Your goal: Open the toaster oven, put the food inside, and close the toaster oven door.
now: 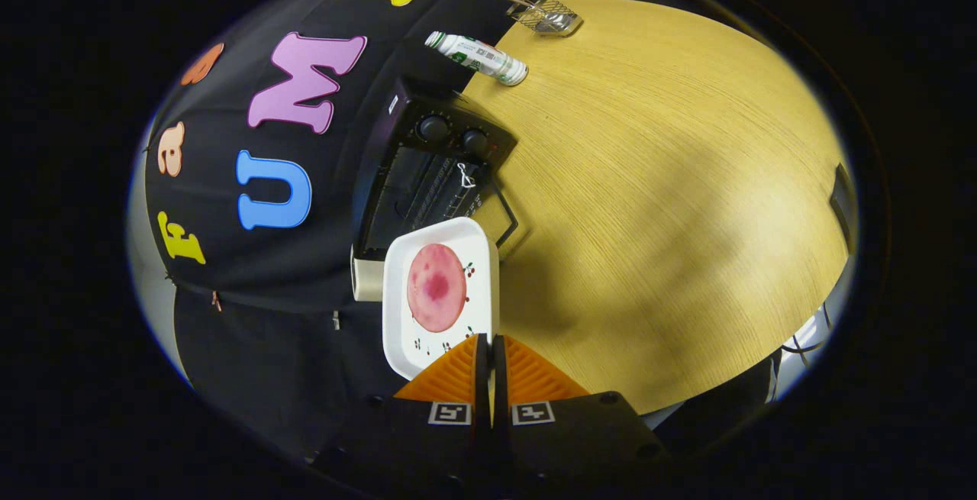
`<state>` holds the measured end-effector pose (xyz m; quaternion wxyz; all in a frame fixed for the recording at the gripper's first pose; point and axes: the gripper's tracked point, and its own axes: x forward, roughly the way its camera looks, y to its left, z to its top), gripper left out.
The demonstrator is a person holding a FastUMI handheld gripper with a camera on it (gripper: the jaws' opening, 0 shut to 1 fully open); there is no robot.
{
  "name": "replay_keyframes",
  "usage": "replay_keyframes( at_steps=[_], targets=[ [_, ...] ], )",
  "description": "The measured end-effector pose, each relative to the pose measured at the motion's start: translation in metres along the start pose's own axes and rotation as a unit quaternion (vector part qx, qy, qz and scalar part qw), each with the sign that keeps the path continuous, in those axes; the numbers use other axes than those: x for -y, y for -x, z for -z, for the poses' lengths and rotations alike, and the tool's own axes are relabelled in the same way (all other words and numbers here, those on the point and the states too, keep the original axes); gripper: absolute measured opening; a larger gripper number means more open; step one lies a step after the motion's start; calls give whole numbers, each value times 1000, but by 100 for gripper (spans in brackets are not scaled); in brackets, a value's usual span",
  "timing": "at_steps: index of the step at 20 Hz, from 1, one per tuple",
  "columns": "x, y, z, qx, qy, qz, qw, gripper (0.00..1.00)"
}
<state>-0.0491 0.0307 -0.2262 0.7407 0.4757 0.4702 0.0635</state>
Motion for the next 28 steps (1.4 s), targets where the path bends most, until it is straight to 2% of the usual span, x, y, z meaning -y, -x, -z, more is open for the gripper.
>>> replay_keyframes(
  at_steps=[5,14,18,25,28],
  targets=[
    [-28,-41,-8,17,6,1,1000,5],
    [-49,-125,-25,51,-46,19,997,5],
    [-55,-150,-52,81,-83,26,993,5],
    [-64,-197,-80,123,-129,19,984,5],
    [-77,-216,-87,130,-161,-5,978,5]
  ],
)
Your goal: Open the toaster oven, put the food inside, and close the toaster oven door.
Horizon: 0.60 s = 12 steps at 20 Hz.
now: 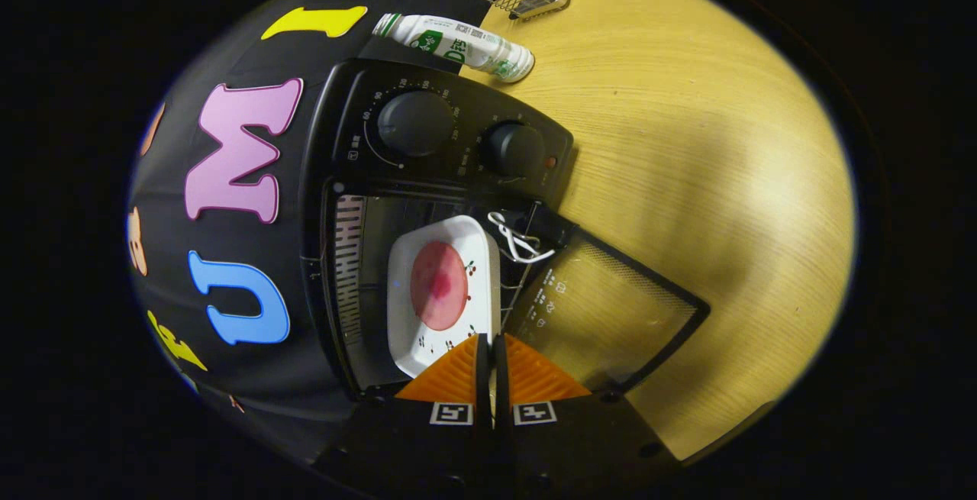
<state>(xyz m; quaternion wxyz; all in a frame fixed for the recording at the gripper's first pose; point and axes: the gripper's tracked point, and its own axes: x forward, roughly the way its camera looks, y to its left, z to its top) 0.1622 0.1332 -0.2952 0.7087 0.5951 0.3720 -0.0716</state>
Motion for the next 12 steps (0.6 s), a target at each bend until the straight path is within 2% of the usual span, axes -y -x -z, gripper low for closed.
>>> replay_keyframes(
  at_steps=[8,12],
  targets=[
    [-25,-44,-7,35,-43,-27,998,5],
    [-29,-53,-11,42,-53,-24,997,5]
  ],
)
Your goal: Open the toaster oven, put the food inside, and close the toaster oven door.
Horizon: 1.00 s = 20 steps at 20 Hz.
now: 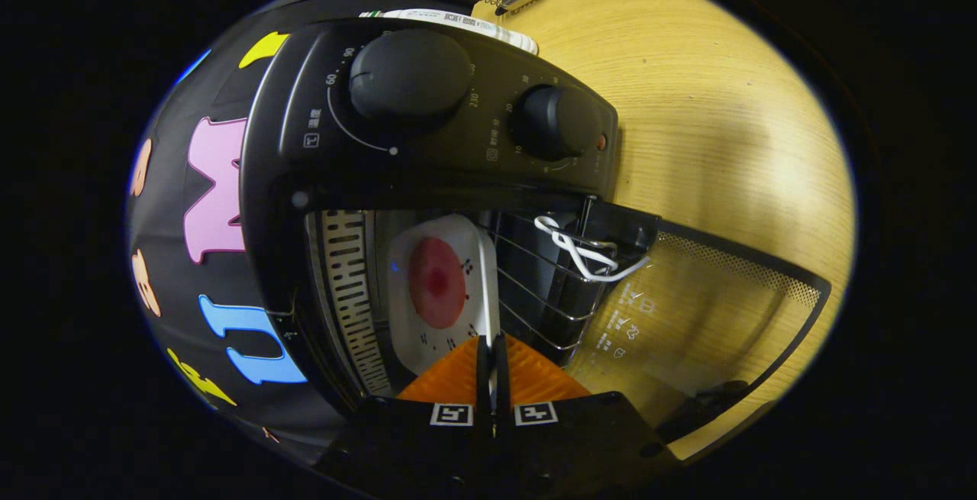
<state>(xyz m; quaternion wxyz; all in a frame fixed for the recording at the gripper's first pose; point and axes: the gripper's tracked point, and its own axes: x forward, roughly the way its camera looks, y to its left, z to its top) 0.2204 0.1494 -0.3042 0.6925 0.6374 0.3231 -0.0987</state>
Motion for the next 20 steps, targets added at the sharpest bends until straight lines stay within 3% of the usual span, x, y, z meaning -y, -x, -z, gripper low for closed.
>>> replay_keyframes(
  at_steps=[6,8,9,11,12,14,20],
  targets=[
    [-4,3,10,-14,6,-19,1000,13],
    [-7,8,17,-26,9,-29,999,23],
    [-13,12,22,-34,4,-42,999,32],
    [-19,20,26,-43,3,-48,998,74],
    [-19,25,27,-42,11,-47,998,87],
    [-15,35,26,-46,35,-39,998,99],
    [-14,76,30,-53,106,-45,992,98]
  ],
)
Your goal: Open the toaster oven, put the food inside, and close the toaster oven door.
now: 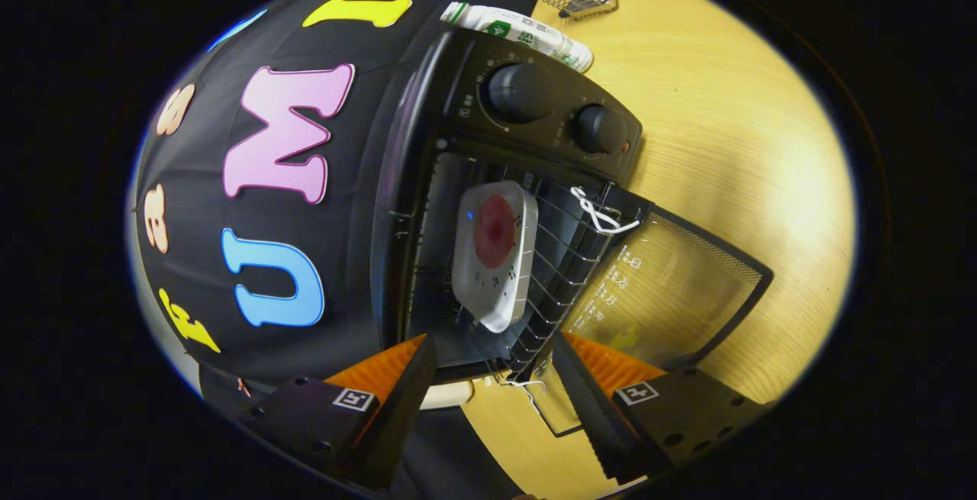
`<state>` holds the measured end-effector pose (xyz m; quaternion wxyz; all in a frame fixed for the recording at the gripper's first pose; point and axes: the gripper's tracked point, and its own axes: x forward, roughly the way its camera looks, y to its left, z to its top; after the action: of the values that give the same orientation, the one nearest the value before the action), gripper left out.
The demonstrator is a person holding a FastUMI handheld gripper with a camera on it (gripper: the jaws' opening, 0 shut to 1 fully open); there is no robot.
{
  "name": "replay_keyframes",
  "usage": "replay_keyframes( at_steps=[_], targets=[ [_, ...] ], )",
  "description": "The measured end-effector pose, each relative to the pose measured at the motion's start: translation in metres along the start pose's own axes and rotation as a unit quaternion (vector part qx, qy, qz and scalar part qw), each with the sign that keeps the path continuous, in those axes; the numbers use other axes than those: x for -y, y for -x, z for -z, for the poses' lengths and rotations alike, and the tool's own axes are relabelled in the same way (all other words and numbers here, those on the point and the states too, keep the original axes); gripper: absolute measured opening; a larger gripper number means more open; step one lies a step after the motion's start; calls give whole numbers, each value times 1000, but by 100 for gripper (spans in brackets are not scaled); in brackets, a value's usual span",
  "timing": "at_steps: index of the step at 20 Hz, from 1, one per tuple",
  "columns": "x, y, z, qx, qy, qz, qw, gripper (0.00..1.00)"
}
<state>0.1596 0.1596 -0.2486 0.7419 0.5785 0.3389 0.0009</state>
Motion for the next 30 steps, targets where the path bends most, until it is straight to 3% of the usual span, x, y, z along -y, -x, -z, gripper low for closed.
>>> replay_keyframes(
  at_steps=[7,13,19,25,30],
  targets=[
    [12,50,-4,22,108,19,994,98],
    [48,65,27,1,228,57,972,98],
    [92,70,69,-41,336,100,935,99],
    [130,68,64,-46,461,174,869,99],
    [149,58,55,-52,498,219,838,99]
  ],
)
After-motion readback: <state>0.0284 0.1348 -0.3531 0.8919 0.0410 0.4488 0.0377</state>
